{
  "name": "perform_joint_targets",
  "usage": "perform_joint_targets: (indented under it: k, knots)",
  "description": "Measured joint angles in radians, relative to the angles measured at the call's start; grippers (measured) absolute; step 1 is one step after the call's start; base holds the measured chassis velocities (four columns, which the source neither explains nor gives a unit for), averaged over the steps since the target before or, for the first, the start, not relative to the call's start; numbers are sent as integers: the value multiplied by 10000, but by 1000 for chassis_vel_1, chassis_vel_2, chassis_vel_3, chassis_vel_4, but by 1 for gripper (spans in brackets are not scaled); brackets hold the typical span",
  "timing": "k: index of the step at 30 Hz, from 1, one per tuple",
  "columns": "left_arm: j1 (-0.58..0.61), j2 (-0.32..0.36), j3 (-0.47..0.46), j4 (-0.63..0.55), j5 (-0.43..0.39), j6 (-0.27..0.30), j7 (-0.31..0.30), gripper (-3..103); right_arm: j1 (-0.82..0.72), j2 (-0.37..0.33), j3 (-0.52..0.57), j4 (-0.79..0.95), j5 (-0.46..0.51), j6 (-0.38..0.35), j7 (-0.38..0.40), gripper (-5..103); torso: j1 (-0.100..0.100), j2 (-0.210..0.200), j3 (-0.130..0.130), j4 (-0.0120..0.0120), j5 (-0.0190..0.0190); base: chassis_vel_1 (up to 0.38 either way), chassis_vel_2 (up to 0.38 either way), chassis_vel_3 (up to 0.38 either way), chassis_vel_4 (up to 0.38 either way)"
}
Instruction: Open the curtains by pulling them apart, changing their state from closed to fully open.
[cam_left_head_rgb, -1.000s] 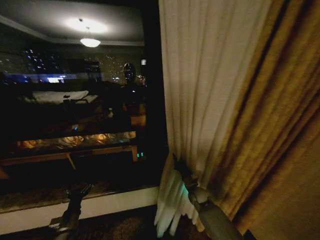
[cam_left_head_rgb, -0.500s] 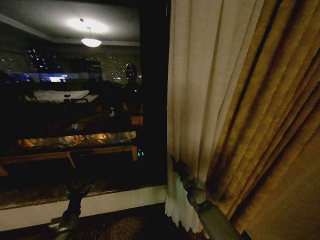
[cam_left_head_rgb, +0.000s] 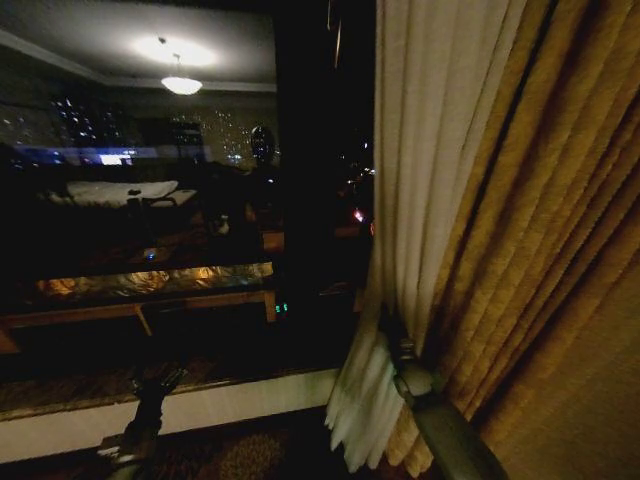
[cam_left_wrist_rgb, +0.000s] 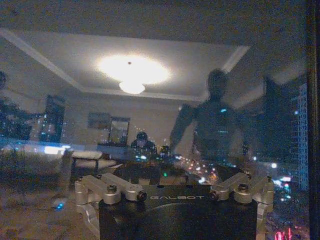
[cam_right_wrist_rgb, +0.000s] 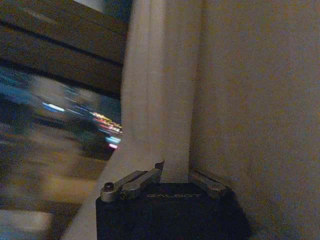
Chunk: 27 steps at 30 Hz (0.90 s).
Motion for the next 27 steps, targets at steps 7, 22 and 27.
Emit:
perform_joint_targets:
  k: [7,22,27]
  knots:
    - [0,0,1,0,0,0,0,100,-218,-350,627,24,-258,-915,878,0,1,-1,1,-1,3,0,0,0,0]
    - [0,0,0,0,0,0,0,100,-613,-289,48,651,-42,-539,613,-2,1,-1,2,-2,4,0,0,0,0]
    - [0,0,-1,0,0,1,0,100,-941,-405,-363,1183,570,436,-1069,19,2,-2,3,-1,4,0,0,0,0]
